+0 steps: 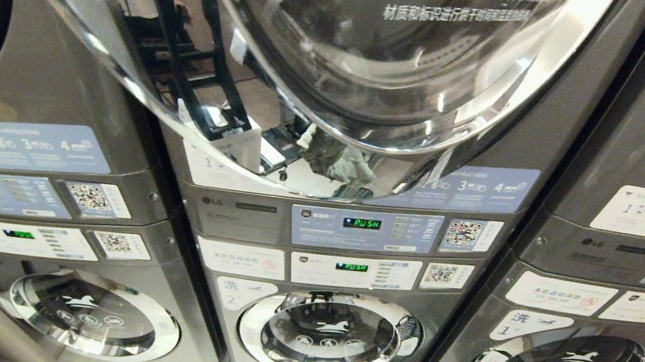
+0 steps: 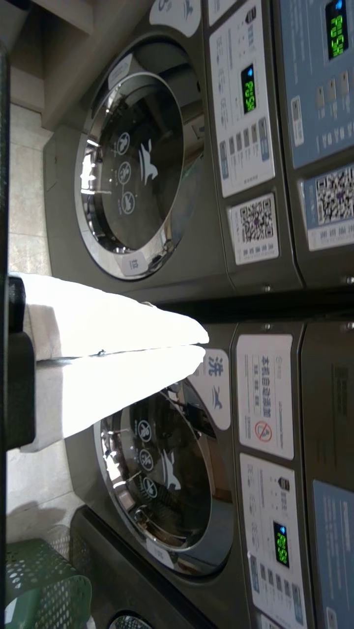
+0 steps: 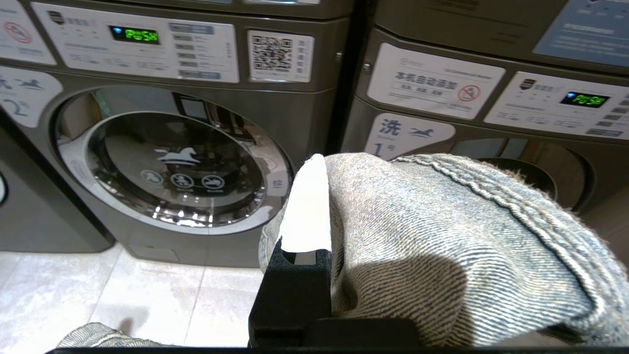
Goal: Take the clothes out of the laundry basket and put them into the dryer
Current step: Open the dryer
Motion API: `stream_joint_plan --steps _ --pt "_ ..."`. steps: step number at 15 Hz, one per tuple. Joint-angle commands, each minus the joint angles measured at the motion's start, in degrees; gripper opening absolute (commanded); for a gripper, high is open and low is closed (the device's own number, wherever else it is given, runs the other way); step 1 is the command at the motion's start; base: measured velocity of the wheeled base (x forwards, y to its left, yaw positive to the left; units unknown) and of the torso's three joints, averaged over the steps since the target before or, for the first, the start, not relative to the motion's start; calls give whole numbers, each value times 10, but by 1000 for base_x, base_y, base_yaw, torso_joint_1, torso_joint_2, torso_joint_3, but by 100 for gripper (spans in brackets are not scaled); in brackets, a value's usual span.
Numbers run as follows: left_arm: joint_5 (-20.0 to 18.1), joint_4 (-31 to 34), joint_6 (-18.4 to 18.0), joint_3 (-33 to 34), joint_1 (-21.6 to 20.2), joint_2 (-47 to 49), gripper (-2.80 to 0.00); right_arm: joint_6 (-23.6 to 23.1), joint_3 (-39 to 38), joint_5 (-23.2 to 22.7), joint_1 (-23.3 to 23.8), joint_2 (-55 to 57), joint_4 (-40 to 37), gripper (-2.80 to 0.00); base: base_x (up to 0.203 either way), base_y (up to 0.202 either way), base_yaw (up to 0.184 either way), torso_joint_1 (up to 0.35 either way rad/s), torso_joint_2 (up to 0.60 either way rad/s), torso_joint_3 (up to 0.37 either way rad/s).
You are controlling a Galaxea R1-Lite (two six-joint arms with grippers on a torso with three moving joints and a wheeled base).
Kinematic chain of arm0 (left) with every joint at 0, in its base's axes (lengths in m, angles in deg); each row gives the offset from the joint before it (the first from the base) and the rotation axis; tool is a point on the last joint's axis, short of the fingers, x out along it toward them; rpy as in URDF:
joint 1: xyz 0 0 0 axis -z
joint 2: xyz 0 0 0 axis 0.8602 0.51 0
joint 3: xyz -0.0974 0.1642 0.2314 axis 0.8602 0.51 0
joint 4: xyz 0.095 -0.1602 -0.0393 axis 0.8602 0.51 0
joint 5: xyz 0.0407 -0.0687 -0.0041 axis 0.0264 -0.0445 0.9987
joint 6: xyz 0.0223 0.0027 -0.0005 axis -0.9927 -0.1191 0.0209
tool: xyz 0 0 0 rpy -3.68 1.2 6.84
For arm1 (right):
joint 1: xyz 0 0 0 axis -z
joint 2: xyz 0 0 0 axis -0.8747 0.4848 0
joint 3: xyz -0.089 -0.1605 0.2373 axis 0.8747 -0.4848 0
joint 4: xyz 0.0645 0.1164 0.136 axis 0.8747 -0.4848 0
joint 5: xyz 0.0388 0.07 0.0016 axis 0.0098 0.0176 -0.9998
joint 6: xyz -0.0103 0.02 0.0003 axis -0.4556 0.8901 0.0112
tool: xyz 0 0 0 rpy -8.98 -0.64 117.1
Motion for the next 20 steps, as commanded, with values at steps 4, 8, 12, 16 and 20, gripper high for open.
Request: stream_joint_plan --steps 4,8,12,16,20 --pt "0 0 -1 1 0 0 -280 2 1 1 0 1 -1 -280 0 196 -2 5 4 2" --pt "-1 -1 -2 1 0 0 -280 2 1 1 0 1 -2 -280 0 140 -2 2 3 3" --pt "-15 -20 -40 -19 1 -1 -280 2 1 2 0 1 -1 -280 0 0 0 0 0 0" --pt "-148 -5 -39 -221 3 80 -280 1 0 3 0 1 -1 -280 0 0 0 0 0 0" --pt "-214 -25 1 -410 12 363 -280 0 1 3 0 1 -1 -280 0 0 0 0 0 0"
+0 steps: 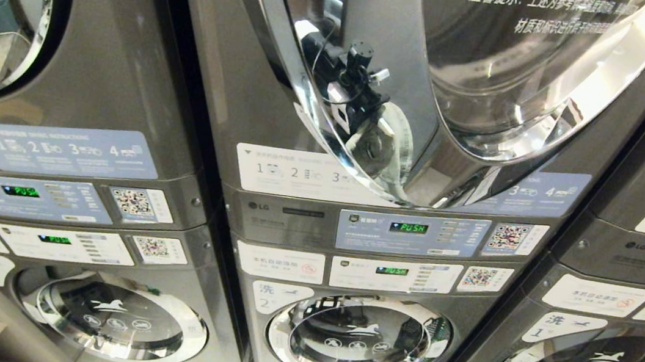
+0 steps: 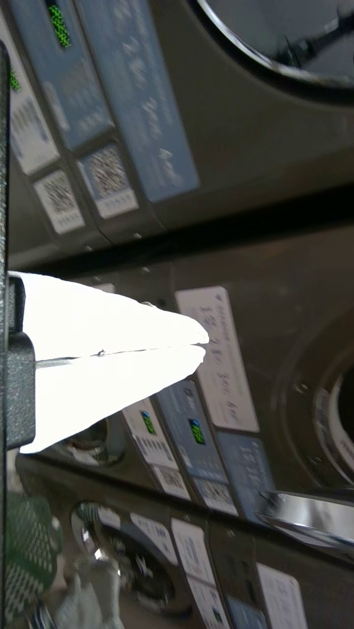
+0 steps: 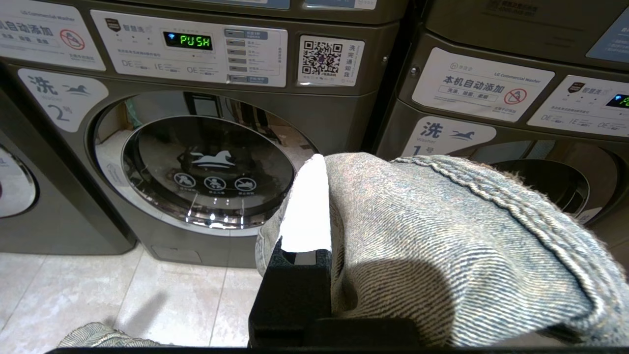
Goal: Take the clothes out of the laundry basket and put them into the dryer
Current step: Open the dryer
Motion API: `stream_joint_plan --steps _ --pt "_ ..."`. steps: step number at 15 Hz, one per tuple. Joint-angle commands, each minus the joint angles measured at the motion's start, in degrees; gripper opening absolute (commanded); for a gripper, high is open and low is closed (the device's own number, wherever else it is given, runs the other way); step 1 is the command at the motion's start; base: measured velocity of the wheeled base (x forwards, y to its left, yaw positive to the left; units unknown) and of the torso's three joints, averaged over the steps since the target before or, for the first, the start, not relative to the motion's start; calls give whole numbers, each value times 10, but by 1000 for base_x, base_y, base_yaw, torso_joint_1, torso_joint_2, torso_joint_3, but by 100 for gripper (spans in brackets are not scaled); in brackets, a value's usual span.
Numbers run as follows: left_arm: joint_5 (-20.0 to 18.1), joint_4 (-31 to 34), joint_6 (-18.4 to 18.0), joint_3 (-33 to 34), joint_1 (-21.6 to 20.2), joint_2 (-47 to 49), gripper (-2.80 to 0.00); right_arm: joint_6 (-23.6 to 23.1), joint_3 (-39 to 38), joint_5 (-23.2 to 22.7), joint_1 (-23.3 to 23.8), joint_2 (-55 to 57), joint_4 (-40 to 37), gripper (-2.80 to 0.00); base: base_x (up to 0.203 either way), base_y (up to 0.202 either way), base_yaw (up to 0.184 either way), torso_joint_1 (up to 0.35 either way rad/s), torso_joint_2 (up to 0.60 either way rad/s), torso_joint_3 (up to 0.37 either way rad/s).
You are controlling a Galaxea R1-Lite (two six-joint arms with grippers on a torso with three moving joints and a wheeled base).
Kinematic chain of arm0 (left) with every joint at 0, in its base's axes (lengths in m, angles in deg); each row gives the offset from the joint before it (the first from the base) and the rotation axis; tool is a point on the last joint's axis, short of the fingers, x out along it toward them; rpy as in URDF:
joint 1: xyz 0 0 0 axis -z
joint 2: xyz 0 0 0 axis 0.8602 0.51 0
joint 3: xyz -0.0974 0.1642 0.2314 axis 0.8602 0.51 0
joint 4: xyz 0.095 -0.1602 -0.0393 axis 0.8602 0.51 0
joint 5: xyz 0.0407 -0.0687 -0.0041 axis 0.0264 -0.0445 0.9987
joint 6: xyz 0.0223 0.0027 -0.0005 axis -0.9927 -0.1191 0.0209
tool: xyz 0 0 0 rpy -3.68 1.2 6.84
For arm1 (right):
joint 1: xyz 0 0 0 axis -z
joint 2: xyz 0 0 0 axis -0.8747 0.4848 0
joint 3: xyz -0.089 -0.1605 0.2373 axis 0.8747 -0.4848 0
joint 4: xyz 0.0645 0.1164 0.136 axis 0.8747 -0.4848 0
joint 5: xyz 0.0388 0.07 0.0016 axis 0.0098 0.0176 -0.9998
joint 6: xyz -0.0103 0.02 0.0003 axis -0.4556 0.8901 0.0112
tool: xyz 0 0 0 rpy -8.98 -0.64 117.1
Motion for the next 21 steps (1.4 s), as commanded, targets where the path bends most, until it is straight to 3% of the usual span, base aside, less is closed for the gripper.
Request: stream_joint_plan --steps 1,5,9,13,17,21 --pt "-14 -8 11 -72 16 168 -280 0 0 0 0 1 0 -280 0 0 0 0 0 0" --pt "-45 -44 31 -169 162 310 -280 1 -1 0 0 1 0 -280 0 0 0 0 0 0" --pt "-48 -123 11 -214 189 415 -280 2 0 0 0 1 0 -280 0 0 0 0 0 0" --pt "-47 -136 9 -303 229 480 -280 2 -1 0 0 1 0 -280 0 0 0 0 0 0" --pt "-43 -135 12 -333 326 496 -280 1 0 1 0 1 0 -280 0 0 0 0 0 0" --pt "-7 -134 13 -351 441 496 -280 1 0 0 0 1 0 -280 0 0 0 0 0 0"
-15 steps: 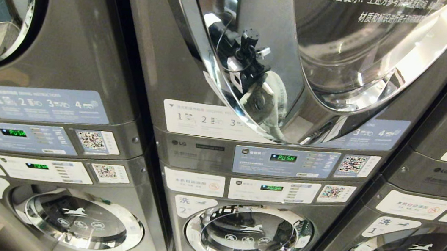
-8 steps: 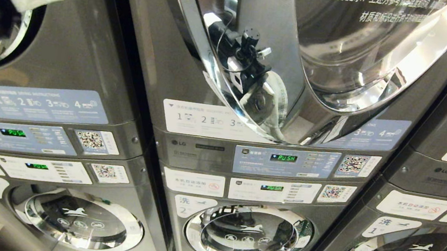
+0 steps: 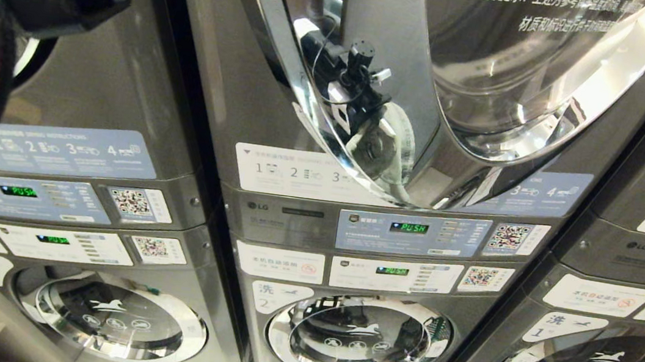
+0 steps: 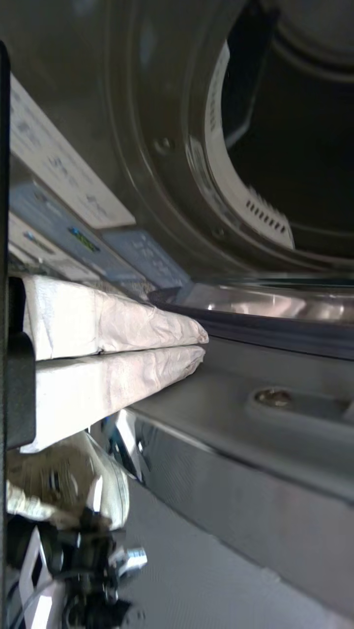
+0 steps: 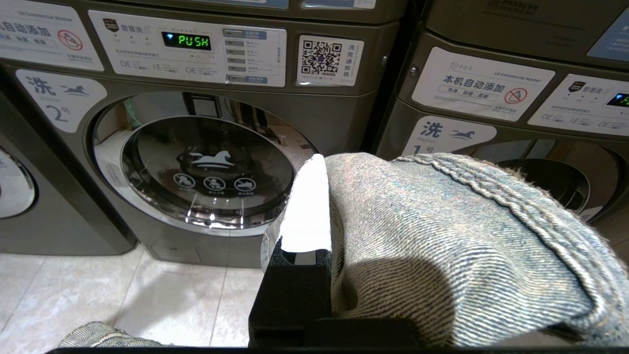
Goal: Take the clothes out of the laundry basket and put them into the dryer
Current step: Open the dryer
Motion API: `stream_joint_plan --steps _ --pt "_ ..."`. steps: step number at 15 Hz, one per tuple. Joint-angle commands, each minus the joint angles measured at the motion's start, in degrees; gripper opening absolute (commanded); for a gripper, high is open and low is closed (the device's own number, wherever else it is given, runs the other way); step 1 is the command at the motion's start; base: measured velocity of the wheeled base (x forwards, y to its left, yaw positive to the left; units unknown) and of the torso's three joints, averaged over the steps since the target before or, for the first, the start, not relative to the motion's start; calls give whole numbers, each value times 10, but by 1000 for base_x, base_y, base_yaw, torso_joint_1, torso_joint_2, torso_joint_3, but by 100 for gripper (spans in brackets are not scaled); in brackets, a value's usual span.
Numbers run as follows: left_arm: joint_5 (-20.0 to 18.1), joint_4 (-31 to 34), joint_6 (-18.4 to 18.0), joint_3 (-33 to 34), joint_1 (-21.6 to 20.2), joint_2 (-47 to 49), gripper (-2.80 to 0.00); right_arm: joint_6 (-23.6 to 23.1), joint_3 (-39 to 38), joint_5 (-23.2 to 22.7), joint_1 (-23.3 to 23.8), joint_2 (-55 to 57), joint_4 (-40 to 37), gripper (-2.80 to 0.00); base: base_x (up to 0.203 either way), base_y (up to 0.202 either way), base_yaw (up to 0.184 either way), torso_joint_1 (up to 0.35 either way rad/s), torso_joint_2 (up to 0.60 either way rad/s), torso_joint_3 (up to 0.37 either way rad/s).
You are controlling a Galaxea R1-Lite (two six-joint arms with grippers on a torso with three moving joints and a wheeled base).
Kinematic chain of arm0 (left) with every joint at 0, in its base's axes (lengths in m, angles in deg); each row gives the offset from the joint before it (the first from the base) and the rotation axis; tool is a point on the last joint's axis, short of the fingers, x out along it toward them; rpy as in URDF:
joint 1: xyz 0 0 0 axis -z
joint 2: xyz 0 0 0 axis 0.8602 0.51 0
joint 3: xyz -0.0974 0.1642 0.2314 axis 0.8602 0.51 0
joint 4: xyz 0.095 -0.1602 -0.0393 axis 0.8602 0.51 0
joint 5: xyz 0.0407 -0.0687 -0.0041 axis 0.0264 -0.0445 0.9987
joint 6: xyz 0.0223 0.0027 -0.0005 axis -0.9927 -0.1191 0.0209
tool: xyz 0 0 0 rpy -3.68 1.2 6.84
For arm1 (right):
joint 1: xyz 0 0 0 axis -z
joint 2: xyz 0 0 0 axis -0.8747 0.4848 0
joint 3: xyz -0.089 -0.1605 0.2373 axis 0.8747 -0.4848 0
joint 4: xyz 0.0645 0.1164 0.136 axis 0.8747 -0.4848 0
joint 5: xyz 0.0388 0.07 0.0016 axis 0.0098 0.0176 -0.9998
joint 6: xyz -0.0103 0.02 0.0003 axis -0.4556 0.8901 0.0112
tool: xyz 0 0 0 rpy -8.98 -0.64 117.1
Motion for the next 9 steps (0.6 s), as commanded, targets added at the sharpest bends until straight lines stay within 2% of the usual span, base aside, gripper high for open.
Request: stream_joint_plan --steps 1,5,9 --pt "5 -1 0 -3 34 1 -280 -1 1 0 0 0 0 -280 0 0 0 0 0 0" --pt "21 -1 -1 -9 82 0 -280 0 1 -1 0 0 0 -280 0 0 0 0 0 0" --pt "40 3 -4 -14 152 2 -280 1 1 -1 0 0 0 -280 0 0 0 0 0 0"
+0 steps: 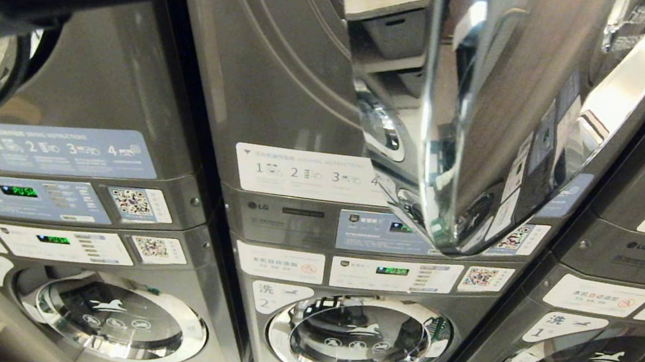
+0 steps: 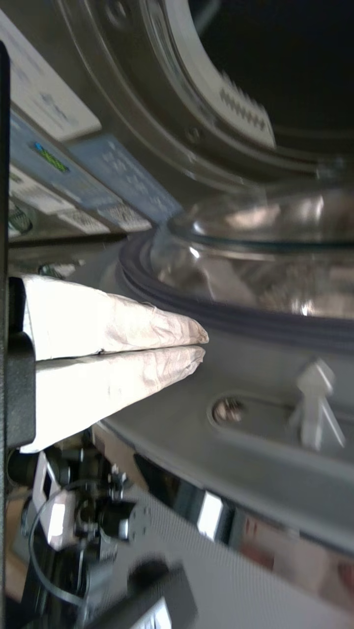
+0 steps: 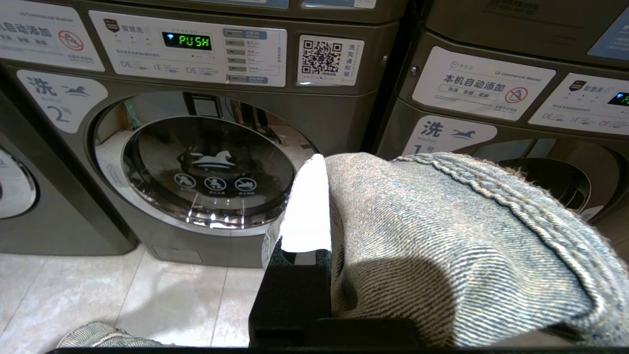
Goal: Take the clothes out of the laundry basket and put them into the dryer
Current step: Open the dryer
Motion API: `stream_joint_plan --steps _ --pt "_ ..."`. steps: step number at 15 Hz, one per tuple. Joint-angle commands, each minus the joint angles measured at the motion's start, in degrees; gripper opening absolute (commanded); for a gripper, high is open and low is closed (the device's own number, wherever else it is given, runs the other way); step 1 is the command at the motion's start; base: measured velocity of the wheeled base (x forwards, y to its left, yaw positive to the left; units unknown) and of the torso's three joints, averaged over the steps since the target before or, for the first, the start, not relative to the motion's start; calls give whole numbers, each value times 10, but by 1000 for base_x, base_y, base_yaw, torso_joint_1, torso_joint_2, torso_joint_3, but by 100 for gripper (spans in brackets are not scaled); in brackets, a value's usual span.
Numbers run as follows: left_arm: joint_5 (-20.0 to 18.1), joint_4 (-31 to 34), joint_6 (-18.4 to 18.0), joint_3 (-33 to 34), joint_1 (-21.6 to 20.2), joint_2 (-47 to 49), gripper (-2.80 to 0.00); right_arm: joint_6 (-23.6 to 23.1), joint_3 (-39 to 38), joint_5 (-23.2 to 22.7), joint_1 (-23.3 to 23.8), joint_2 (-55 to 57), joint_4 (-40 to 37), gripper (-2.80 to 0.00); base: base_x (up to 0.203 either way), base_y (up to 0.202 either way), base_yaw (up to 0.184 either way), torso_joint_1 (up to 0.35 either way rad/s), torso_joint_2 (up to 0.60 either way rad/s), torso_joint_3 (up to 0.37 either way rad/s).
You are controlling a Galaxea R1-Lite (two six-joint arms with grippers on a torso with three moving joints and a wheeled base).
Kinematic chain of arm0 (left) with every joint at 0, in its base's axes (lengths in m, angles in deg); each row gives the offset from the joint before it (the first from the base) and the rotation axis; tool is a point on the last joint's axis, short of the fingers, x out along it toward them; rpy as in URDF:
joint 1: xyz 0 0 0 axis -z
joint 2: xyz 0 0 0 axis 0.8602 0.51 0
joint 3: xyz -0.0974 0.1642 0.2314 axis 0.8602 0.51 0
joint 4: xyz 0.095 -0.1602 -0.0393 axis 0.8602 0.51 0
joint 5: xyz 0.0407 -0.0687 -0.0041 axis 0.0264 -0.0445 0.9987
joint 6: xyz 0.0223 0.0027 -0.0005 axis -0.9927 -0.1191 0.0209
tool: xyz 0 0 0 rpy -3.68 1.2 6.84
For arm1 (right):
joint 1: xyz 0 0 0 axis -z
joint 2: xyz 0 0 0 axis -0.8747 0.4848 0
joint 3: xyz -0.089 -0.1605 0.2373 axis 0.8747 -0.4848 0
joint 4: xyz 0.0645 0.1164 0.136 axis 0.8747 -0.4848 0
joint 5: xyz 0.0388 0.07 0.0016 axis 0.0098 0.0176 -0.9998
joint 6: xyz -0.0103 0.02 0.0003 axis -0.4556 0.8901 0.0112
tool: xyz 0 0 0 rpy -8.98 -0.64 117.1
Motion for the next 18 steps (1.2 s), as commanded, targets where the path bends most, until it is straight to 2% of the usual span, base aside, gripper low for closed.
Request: stream_joint_plan --steps 1,4,9,14,18 --pt "1 1 -3 -2 32 3 -280 0 0 0 0 0 0 -280 0 0 0 0 0 0" --pt "3 24 -37 -7 85 14 -280 9 0 0 0 0 0 -280 0 0 0 0 0 0" --pt "35 26 -42 -53 145 64 -280 31 1 1 0 0 0 -280 0 0 0 0 0 0" --pt "39 26 -49 -69 174 84 -280 38 1 3 0 0 0 -280 0 0 0 0 0 0" --pt "77 26 -49 -53 178 77 -280 38 1 3 0 0 0 -280 0 0 0 0 0 0"
